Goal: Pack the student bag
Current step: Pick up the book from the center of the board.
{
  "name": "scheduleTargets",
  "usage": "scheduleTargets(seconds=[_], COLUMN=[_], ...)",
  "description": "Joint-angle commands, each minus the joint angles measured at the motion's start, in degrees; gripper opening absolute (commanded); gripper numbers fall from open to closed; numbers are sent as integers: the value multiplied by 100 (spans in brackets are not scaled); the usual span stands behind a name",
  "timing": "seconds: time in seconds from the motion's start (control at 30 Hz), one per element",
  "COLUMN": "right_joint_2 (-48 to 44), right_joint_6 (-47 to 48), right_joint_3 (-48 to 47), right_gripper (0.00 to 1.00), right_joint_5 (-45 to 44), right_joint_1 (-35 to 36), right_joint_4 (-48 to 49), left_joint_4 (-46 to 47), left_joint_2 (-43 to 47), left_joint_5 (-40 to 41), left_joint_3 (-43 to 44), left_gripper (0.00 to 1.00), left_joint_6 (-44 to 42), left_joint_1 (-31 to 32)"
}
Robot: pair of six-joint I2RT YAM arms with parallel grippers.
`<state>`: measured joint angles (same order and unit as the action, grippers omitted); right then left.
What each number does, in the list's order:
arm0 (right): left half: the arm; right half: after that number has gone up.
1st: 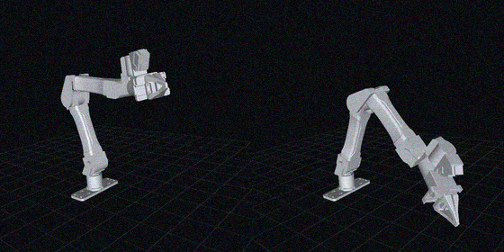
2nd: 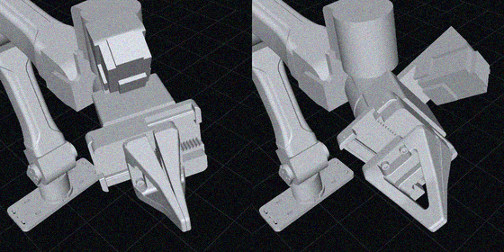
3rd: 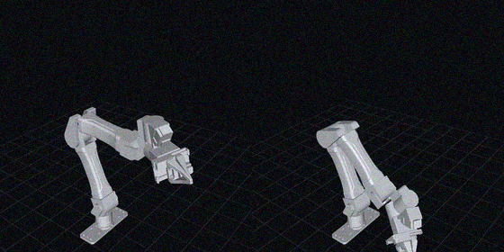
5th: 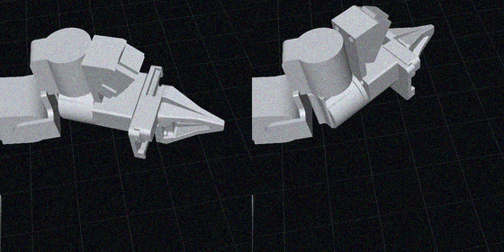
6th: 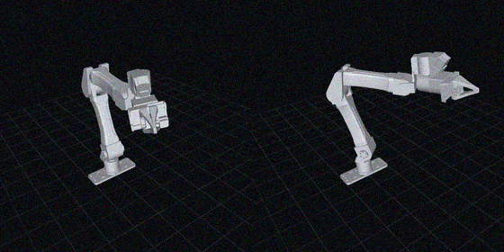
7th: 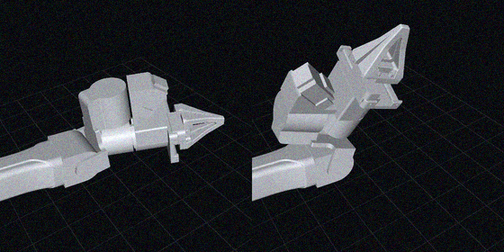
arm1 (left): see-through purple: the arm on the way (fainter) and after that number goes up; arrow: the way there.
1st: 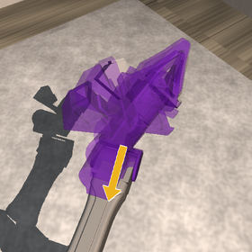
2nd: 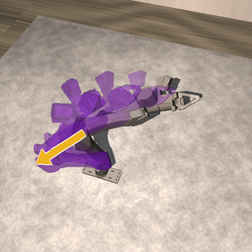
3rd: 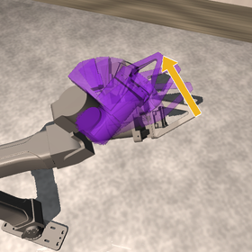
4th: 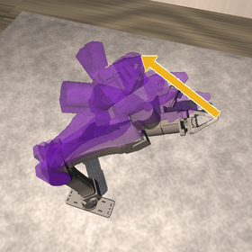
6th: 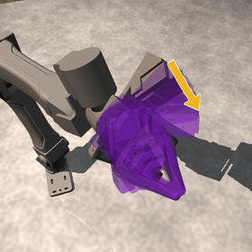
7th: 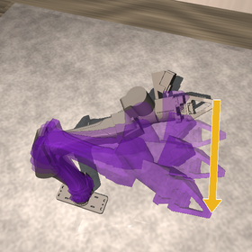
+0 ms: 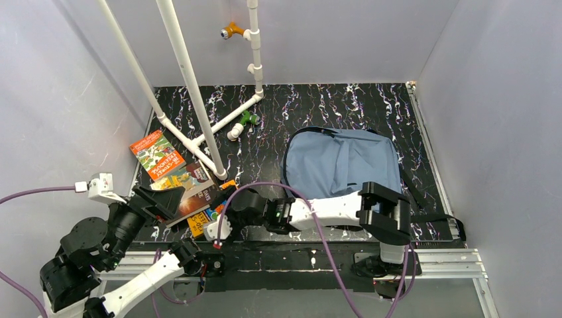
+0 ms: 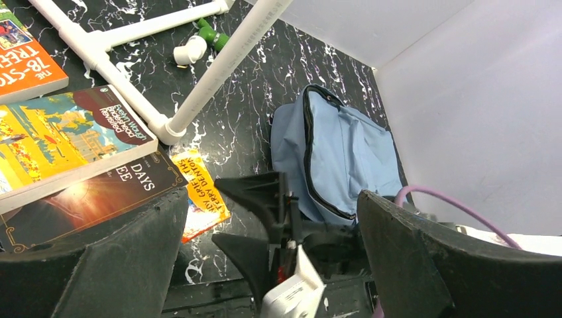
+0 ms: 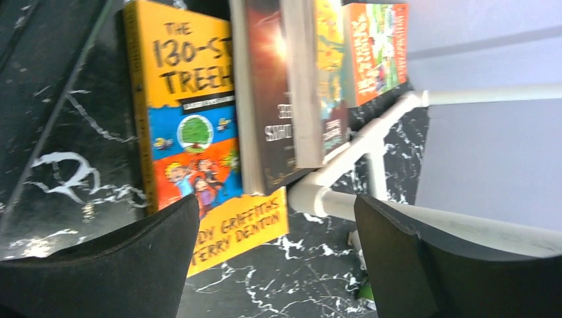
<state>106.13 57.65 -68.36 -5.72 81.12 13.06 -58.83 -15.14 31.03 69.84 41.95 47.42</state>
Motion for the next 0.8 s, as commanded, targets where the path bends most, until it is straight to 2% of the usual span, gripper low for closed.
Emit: scheduleTargets(seconds=[0.0, 0.1, 0.27, 0.37, 0.47, 0.63, 0.77], right_joint_2=[43, 413, 879, 1214, 1573, 1942, 2231], right_joint_6=[-55, -21, 199, 398, 707, 1210, 1808], right_joint_3=[-84, -250, -614, -732, -814, -861, -804], right_gripper=[93, 94, 93, 90, 81, 71, 67], right_joint_5=[464, 910, 1011, 636, 35, -382, -902], right_joint_1=[-213, -428, -483, -479, -451, -375, -272], right_joint_4=[197, 377, 389, 601, 968, 1363, 1945], left_joint_4=[129, 135, 135, 170, 245, 284, 322], left_joint_2=[-22, -89, -71, -24, -39, -135, -115], left_joint_5=[130, 155, 197, 226, 198, 178, 190], left_joint_3=[26, 237, 409, 358, 308, 317, 308], left_gripper=[98, 98, 98, 98, 98, 98, 98], left_joint_6=[-104, -214, -186, -164, -167, -238, -237], left_joint_1=[-22, -17, -17, -18, -15, -17, -18])
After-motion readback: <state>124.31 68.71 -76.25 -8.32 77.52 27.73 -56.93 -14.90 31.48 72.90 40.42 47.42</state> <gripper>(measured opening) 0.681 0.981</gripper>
